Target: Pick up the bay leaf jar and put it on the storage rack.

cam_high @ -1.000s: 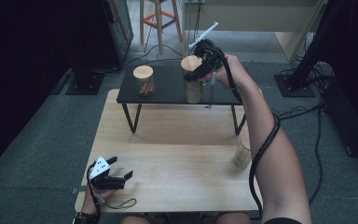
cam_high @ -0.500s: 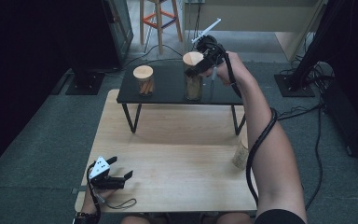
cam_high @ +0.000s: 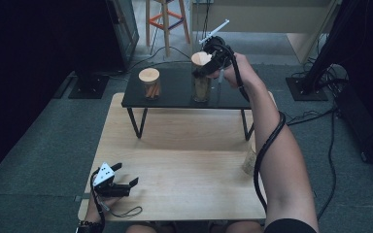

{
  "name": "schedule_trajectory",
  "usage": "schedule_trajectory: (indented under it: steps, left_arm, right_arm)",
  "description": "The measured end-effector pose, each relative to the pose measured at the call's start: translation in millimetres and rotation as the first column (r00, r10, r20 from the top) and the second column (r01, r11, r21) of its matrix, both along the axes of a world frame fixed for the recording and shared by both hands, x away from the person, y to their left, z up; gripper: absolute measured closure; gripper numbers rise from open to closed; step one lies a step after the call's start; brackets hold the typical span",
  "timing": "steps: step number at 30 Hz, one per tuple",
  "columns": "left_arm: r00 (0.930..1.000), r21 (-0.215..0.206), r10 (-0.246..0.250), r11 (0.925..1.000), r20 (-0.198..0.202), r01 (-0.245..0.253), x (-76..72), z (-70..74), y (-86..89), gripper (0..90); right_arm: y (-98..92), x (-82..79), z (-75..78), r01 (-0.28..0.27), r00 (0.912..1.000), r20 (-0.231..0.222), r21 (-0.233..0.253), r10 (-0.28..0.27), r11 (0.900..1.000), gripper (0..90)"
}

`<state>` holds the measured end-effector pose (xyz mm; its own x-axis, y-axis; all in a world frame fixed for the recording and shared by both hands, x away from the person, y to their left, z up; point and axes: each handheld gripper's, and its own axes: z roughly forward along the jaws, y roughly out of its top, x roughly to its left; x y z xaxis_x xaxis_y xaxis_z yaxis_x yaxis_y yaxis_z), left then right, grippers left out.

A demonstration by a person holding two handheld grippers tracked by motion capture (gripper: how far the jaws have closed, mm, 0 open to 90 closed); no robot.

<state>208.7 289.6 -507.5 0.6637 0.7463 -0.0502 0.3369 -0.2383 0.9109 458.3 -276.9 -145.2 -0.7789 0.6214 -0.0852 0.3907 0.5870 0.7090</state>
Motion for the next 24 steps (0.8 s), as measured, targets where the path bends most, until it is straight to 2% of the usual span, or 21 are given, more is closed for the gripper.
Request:
schedule_trajectory:
  steps: [6, 9, 15, 24]
  left_arm:
    - [1.0, -0.003, -0.002, 1.0, 0.002, 0.002, -0.4, -0.3, 0.6, 3.7]
    - [1.0, -0.003, -0.003, 1.0, 0.002, 0.003, -0.4, -0.4, 0.6, 3.7]
    - [1.0, -0.009, -0.001, 1.0, 0.002, 0.001, -0.9, -0.9, 1.3, 3.7]
    - [1.0, -0.018, 0.001, 0.9998, 0.002, -0.001, -1.4, -1.5, 2.4, 3.7]
  right_arm:
    - [2.5, -11.0, -1.0, 0.063, 0.9976, 0.028, 0.015, -0.064, 0.998, 3.7]
    - [-0.8, -13.2, 0.4, 0.067, 0.9975, 0.023, 0.026, -0.067, 0.997, 3.4]
    - [-3.8, -20.7, 1.2, 0.069, 0.9972, 0.027, 0.017, -0.069, 0.997, 3.4]
    - [-12.0, -37.8, 4.4, 0.113, 0.9929, 0.034, 0.026, -0.114, 0.993, 2.8]
